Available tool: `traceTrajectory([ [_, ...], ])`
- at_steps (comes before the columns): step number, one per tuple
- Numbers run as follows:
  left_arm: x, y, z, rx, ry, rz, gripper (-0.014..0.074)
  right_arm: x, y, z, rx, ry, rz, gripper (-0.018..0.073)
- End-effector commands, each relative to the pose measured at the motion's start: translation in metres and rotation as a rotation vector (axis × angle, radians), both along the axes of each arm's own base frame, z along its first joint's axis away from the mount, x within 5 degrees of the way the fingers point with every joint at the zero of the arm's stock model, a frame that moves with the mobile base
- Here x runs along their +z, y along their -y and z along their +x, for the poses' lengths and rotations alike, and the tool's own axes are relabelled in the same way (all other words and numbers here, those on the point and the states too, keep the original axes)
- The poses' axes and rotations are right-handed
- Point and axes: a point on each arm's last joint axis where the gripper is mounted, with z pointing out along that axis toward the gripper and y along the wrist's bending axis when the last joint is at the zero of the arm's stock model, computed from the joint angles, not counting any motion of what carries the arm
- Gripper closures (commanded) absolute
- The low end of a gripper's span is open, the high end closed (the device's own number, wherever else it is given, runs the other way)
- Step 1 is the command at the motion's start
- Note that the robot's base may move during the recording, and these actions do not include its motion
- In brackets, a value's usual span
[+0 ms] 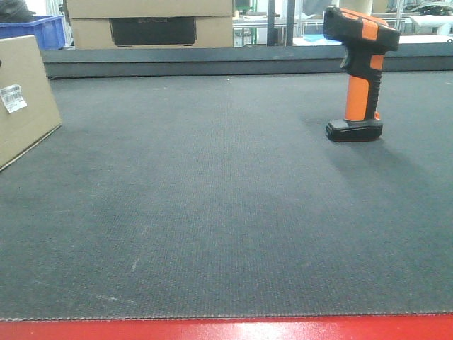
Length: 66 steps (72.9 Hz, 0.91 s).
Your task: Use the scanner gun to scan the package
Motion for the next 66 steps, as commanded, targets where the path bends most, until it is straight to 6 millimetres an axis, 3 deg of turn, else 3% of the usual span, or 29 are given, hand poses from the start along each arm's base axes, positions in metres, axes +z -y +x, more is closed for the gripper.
traceTrajectory([
  [1, 0.004, 0.005, 0.001, -0.012, 0.021, -0.005, 0.0298, 0.002, 0.000, 0.000, -0.002, 0.021, -0.009, 0.0727],
  [16, 0.013, 0.022, 0.005, -0.055, 0.045, -0.003, 0.0713, 0.002, 0.000, 0.000, -0.002, 0.021, -0.009, 0.0727],
  [27, 0.035, 0.043, 0.009, -0.100, 0.078, -0.022, 0.0708, 0.002, 0.000, 0.000, -0.002, 0.021, -0.009, 0.0727],
  [38, 0.055, 0.076, 0.010, -0.027, 0.102, -0.174, 0.0708, 0.002, 0.000, 0.000, -0.002, 0.021, -0.009, 0.0727],
  [66, 0.041, 0.155, 0.001, 0.014, 0.087, -0.384, 0.0708, 0.002, 0.000, 0.000, -0.002, 0.021, -0.009, 0.0727],
])
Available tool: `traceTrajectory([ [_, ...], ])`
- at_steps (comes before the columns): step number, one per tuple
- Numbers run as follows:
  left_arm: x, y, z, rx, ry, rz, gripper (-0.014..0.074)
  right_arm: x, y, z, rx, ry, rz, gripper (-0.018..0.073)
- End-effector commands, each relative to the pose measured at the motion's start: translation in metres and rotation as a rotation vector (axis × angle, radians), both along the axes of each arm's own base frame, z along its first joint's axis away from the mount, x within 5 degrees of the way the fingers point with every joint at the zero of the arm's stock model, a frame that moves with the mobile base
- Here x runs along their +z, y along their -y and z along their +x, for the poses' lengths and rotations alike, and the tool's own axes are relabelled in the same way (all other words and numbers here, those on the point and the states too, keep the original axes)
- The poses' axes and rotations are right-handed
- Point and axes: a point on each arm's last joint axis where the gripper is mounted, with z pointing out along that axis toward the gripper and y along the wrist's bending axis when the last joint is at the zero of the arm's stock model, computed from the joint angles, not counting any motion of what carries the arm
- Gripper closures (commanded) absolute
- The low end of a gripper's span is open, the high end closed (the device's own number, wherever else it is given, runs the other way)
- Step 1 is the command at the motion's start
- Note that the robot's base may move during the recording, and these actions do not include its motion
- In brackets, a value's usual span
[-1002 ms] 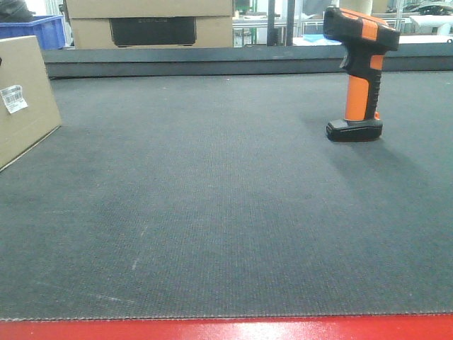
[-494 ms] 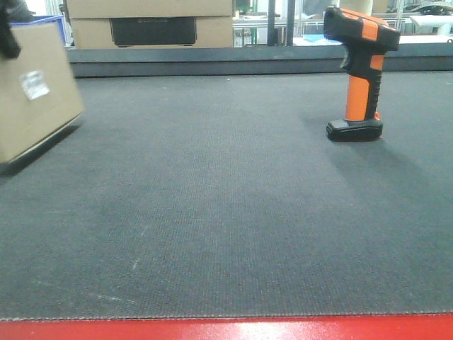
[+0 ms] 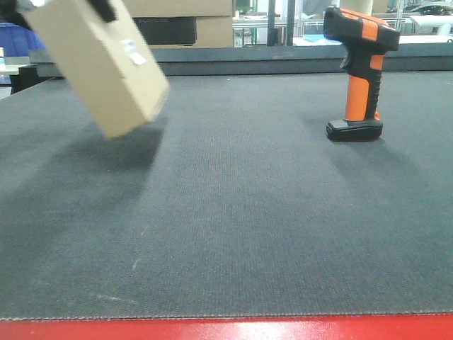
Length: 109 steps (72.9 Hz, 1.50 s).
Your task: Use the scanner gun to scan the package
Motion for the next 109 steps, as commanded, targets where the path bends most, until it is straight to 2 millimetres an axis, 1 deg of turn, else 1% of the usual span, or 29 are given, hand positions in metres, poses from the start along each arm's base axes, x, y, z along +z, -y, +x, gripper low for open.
traceTrajectory([
  [1, 0.002, 0.012, -0.001, 0.007, 0.037, -0.044, 0.0708, 0.002, 0.000, 0.000, -0.002, 0.021, -0.009, 0.0727],
  [10, -0.002, 0.021, -0.003, -0.012, 0.041, -0.048, 0.0708, 0.002, 0.000, 0.000, -0.002, 0.021, -0.009, 0.0727],
  [16, -0.002, 0.021, -0.003, -0.012, 0.041, -0.048, 0.0708, 0.002, 0.000, 0.000, -0.002, 0.025, -0.009, 0.0727],
  [23, -0.002, 0.021, -0.003, -0.012, 0.041, -0.048, 0.0708, 0.009, 0.000, -0.001, -0.005, 0.102, -0.030, 0.0727],
  [27, -0.002, 0.021, -0.004, -0.013, 0.034, -0.046, 0.0708, 0.009, 0.000, -0.001, -0.003, 0.095, -0.030, 0.0727],
  [33, -0.003, 0.020, -0.004, -0.014, 0.022, -0.043, 0.0708, 0.031, 0.000, -0.006, -0.004, 0.071, -0.028, 0.0727],
  [39, -0.003, 0.020, -0.005, -0.015, 0.018, -0.042, 0.0708, 0.060, -0.001, -0.016, -0.005, 0.050, -0.028, 0.0727],
  [40, -0.003, 0.020, -0.005, -0.015, 0.018, -0.042, 0.0708, 0.068, -0.001, -0.017, -0.006, 0.053, -0.030, 0.0727],
  [43, -0.003, 0.020, -0.005, -0.015, 0.018, -0.042, 0.0708, 0.080, 0.000, -0.018, -0.011, 0.032, -0.041, 0.0727],
  [45, -0.003, 0.020, -0.005, -0.015, 0.018, -0.042, 0.0708, 0.092, 0.000, -0.019, -0.012, 0.024, -0.042, 0.0727],
  [48, -0.003, 0.020, -0.005, -0.015, 0.018, -0.042, 0.0708, 0.105, 0.000, -0.016, -0.013, -0.001, -0.042, 0.0727],
  [53, -0.003, 0.020, -0.005, -0.015, 0.016, -0.041, 0.0708, 0.124, 0.001, -0.006, -0.013, -0.052, -0.039, 0.0727],
  [54, -0.003, 0.020, -0.005, -0.015, 0.016, -0.041, 0.0708, 0.130, 0.001, -0.002, -0.013, -0.068, -0.038, 0.0727],
  [56, -0.003, 0.020, -0.005, -0.015, 0.016, -0.041, 0.0708, 0.135, 0.001, 0.003, -0.012, -0.087, -0.034, 0.0727],
  [57, -0.003, 0.020, -0.005, -0.015, 0.016, -0.041, 0.0708, 0.138, 0.002, 0.009, -0.011, -0.106, -0.031, 0.0727],
  [58, -0.003, 0.020, -0.005, -0.015, 0.016, -0.041, 0.0708, 0.142, 0.001, 0.009, -0.010, -0.102, -0.030, 0.0727],
  [62, -0.003, 0.020, -0.005, -0.015, 0.016, -0.041, 0.0708, 0.155, 0.002, 0.023, -0.010, -0.129, -0.028, 0.0727],
  [71, -0.004, 0.020, -0.005, -0.016, 0.014, -0.041, 0.0708, 0.177, 0.002, 0.052, 0.013, -0.167, 0.033, 0.0727],
  [78, -0.004, 0.020, -0.005, -0.016, 0.011, -0.040, 0.0708, 0.183, -0.001, 0.070, 0.047, -0.197, 0.131, 0.0727],
  [85, -0.004, 0.020, -0.006, -0.017, 0.002, -0.038, 0.0708, 0.180, -0.005, 0.090, 0.088, -0.256, 0.265, 0.0727],
  [96, -0.005, 0.020, -0.006, -0.018, -0.005, -0.036, 0.0708, 0.158, -0.011, 0.130, 0.125, -0.406, 0.480, 0.0727],
  [101, -0.005, 0.020, -0.006, -0.018, -0.005, -0.036, 0.0708, 0.147, -0.010, 0.146, 0.114, -0.452, 0.525, 0.0727],
  [109, -0.005, 0.020, -0.006, -0.018, -0.005, -0.036, 0.0708, 0.134, -0.008, 0.164, 0.087, -0.481, 0.546, 0.0727],
])
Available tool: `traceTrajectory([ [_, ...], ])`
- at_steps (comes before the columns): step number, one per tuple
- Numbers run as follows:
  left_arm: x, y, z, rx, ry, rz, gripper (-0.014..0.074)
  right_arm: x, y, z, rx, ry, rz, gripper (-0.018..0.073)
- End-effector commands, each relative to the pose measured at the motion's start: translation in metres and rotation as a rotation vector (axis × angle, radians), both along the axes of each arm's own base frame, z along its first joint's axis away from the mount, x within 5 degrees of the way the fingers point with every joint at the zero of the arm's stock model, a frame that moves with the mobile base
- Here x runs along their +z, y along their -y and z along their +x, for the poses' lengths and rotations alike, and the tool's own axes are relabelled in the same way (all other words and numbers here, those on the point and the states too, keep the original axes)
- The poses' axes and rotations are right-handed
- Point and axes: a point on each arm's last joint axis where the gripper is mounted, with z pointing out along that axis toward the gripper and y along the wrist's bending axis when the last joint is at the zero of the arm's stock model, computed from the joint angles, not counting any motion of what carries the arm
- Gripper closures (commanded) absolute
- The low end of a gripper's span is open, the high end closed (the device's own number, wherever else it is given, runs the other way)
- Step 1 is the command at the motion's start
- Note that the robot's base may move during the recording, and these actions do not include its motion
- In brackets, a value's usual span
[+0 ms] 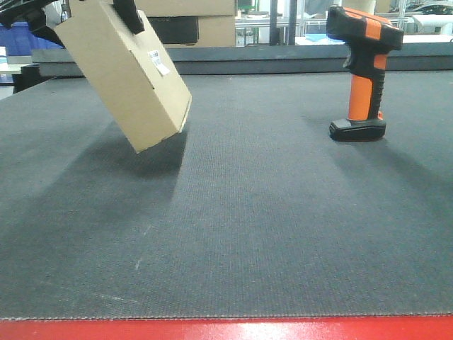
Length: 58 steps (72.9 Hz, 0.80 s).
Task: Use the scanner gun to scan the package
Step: 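Move the right gripper toward the orange scanner gun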
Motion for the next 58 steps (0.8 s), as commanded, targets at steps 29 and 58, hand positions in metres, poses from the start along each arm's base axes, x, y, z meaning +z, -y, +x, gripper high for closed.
traceTrajectory([
  [29, 0.004, 0.002, 0.000, 0.005, 0.023, -0.019, 0.0708, -0.053, 0.005, 0.055, -0.027, -0.187, 0.018, 0.0727],
  [58, 0.004, 0.002, 0.000, 0.004, 0.019, -0.018, 0.0708, -0.090, -0.003, 0.086, 0.087, -0.237, 0.052, 0.0728],
])
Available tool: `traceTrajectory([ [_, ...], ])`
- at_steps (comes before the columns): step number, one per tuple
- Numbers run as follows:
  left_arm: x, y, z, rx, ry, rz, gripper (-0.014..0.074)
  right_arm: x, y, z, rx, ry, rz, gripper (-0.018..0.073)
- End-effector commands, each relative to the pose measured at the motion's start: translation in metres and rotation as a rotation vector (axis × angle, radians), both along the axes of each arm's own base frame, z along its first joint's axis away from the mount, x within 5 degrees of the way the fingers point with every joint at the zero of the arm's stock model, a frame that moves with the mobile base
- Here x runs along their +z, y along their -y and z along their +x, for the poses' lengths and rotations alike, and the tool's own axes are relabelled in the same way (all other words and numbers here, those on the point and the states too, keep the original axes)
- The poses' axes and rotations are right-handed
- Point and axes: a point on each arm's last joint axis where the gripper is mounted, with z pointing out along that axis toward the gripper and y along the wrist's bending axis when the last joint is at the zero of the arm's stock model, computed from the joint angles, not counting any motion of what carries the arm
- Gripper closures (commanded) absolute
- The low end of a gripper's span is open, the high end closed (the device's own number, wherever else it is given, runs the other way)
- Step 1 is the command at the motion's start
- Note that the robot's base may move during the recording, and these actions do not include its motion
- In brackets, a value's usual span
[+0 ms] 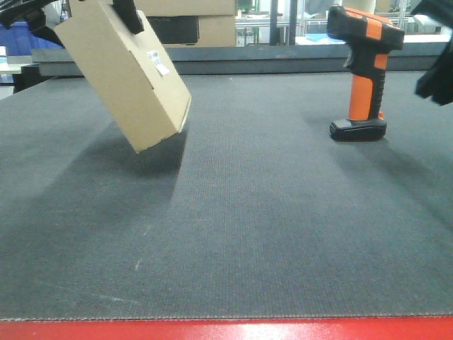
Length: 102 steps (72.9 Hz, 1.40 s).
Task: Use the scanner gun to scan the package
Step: 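Move the right gripper toward the orange scanner gun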
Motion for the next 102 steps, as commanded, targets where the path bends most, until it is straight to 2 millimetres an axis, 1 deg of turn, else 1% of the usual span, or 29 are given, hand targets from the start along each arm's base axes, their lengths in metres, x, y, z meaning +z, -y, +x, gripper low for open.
traceTrajectory([
  [1, 0.004, 0.002, 0.000, 0.004, 0.016, -0.017, 0.0708, 0.002, -0.001, 0.007, 0.028, 0.058, 0.010, 0.0728],
  [8, 0.003, 0.002, -0.001, 0.003, 0.013, -0.016, 0.0708, 0.000, -0.004, 0.012, 0.088, 0.106, 0.001, 0.0728],
  [14, 0.003, 0.002, -0.001, 0.003, 0.011, -0.016, 0.0708, -0.005, -0.002, 0.018, 0.097, 0.130, 0.023, 0.0728],
  [26, 0.000, 0.002, -0.002, 0.003, -0.002, -0.012, 0.0708, -0.017, 0.007, 0.029, 0.165, 0.204, -0.113, 0.0728],
  [33, 0.000, 0.002, -0.002, 0.003, 0.000, -0.013, 0.0708, -0.026, 0.014, 0.036, 0.168, 0.213, -0.149, 0.0728],
  [43, 0.000, 0.002, -0.002, 0.003, 0.000, -0.013, 0.0708, -0.039, 0.014, 0.039, 0.246, 0.207, -0.241, 0.0728],
  [49, -0.002, 0.002, -0.001, 0.003, -0.002, -0.012, 0.0708, -0.042, 0.015, 0.041, 0.282, 0.212, -0.287, 0.0728],
  [58, -0.004, 0.003, 0.000, 0.003, -0.008, -0.010, 0.0708, -0.041, 0.015, 0.042, 0.249, 0.219, -0.263, 0.0728],
  [65, -0.004, 0.003, 0.000, 0.003, -0.008, -0.010, 0.0708, -0.041, 0.013, 0.042, 0.262, 0.226, -0.262, 0.0728],
  [79, -0.004, 0.002, 0.001, 0.003, -0.007, -0.009, 0.0708, -0.045, 0.012, 0.043, 0.184, 0.169, -0.346, 0.0728],
  [88, -0.004, 0.002, 0.001, 0.003, -0.007, -0.009, 0.0708, -0.045, 0.005, 0.043, 0.240, 0.197, -0.292, 0.0728],
  [102, -0.004, 0.002, 0.001, 0.002, -0.007, -0.008, 0.0708, -0.052, -0.002, 0.045, 0.296, 0.201, -0.233, 0.0728],
])
